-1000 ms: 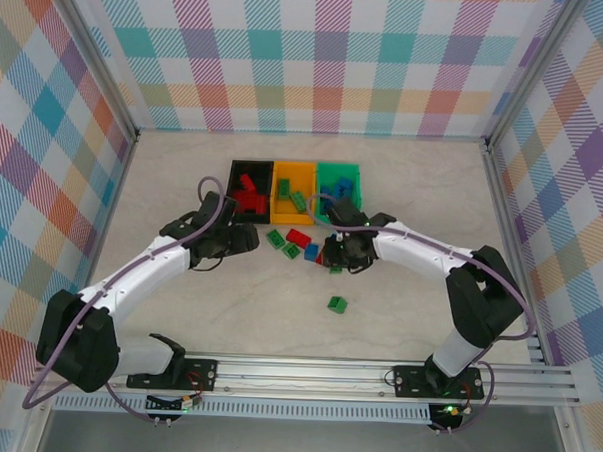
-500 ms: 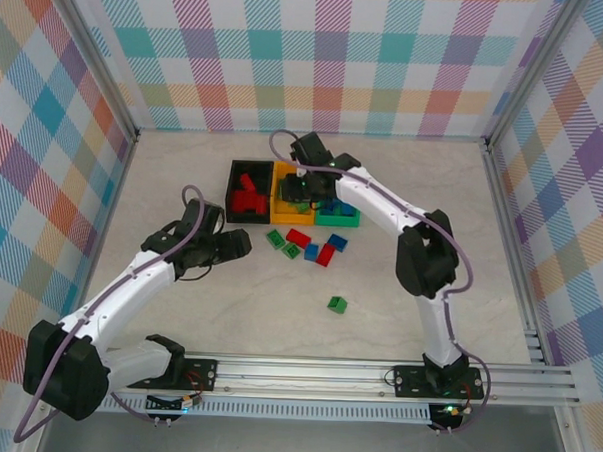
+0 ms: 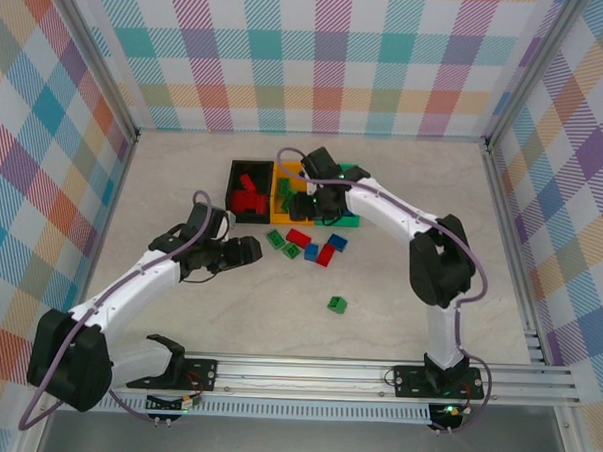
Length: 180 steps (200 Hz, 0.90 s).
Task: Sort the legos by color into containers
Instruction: Place the lego in the container, then pick up the lego from the bottom-center of the table.
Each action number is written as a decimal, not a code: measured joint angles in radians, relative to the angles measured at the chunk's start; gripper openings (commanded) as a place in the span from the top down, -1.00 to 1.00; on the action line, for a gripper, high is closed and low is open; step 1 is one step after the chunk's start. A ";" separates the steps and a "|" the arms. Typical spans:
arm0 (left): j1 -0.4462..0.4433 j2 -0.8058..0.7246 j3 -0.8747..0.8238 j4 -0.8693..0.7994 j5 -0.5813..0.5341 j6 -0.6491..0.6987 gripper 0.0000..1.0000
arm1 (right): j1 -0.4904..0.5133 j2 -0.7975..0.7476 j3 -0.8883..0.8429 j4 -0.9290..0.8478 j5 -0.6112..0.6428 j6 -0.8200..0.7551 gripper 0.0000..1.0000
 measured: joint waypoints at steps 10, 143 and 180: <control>-0.002 0.035 0.003 0.005 0.005 0.001 -0.49 | 0.021 -0.067 -0.077 0.005 0.007 -0.001 -0.09; -0.023 0.198 0.085 0.074 0.007 -0.003 -0.49 | 0.218 -0.451 -0.718 0.012 0.054 0.050 -0.18; -0.037 0.200 0.085 0.074 0.006 -0.005 -0.49 | 0.218 -0.428 -0.724 0.005 0.083 0.050 -0.18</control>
